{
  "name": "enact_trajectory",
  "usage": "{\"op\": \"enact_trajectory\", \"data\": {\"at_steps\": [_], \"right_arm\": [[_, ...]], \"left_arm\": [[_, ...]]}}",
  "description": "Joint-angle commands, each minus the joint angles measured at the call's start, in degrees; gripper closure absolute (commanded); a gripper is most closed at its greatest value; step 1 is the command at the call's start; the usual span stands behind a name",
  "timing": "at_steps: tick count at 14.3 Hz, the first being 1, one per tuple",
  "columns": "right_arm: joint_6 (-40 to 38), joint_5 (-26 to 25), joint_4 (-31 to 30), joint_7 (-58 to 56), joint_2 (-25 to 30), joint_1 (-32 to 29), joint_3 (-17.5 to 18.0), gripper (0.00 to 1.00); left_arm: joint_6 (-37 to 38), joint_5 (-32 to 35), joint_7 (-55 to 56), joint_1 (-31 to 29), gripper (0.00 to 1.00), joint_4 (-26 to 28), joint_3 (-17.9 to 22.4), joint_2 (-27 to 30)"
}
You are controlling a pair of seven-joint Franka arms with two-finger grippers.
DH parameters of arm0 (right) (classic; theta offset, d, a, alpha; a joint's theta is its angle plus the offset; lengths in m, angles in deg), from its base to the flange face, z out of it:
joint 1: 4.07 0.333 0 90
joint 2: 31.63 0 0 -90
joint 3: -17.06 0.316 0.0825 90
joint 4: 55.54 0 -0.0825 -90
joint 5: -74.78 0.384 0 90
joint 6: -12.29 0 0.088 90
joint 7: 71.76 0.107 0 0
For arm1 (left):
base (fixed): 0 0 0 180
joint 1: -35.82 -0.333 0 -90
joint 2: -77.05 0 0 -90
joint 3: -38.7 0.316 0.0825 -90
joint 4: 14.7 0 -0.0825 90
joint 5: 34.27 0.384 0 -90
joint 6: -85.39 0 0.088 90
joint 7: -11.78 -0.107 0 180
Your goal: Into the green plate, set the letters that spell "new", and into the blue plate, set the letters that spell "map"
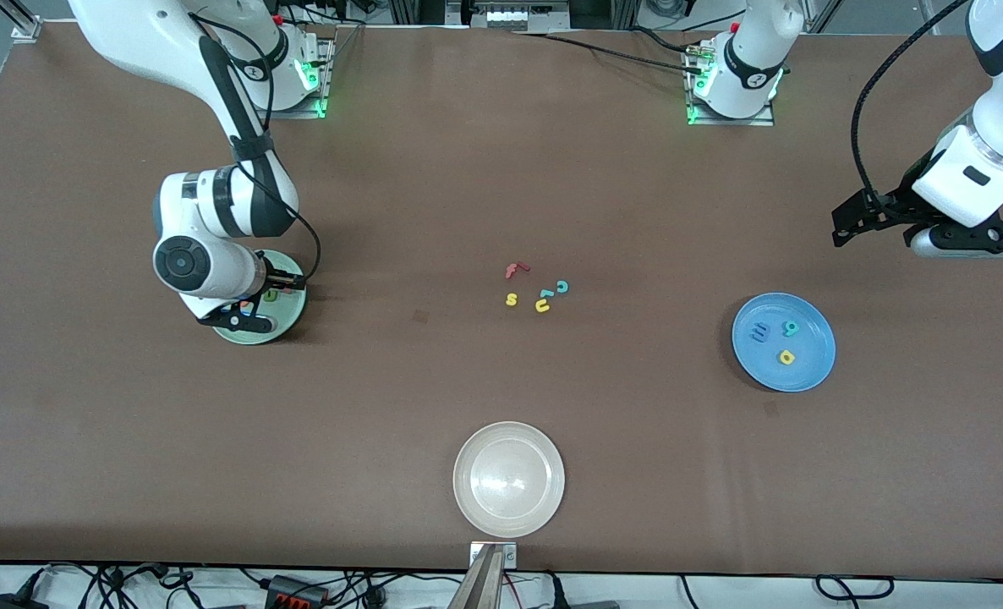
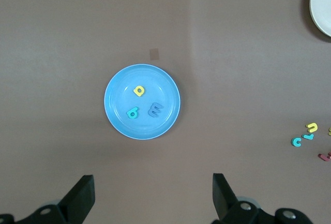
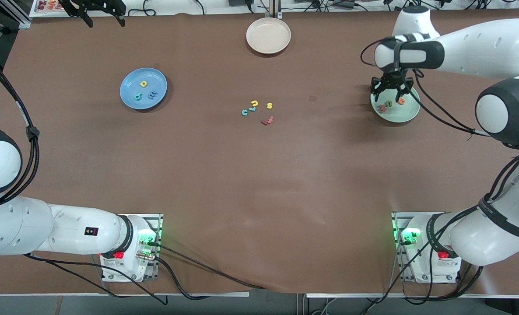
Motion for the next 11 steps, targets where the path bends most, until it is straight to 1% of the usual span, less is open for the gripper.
{"op": "enact_trajectory", "data": {"at_steps": [1, 3, 4, 7, 10, 11], "right_arm": [[-11.3, 0.4, 9.0, -0.2, 2.3, -2.2, 0.2, 0.0], [-15.5, 0.4, 15.0, -0.2, 2.3, -2.8, 0.0, 0.0], [-16.8, 0.4, 17.4, -1.1, 2.3, -3.5, -0.5, 0.0], [-21.7, 0.3, 24.6, -1.7, 2.3, -5.1, -0.5, 0.0], [-22.7, 0.6, 29.1, -1.9, 2.3, -7.8, -1.1, 0.0], [-22.8, 0.7, 30.9, -2.0, 2.6, -9.1, -0.4, 0.0]], "left_arm": [[2.7, 0.1, 0.6, -0.2, 0.0, -0.6, -0.8, 0.2], [3.7, 0.1, 0.6, -0.2, 0.0, -1.4, -0.8, 0.4], [3.8, 0.1, 0.6, -0.3, 0.0, -1.5, -0.8, 0.5], [4.6, 0.1, 0.5, -0.8, 0.0, -1.6, -0.1, 0.5], [4.8, 0.1, 0.6, -1.0, 0.0, -1.6, -0.8, 0.5], [4.8, 0.1, 0.6, -1.0, 0.0, -1.6, -0.8, 0.5]]}}
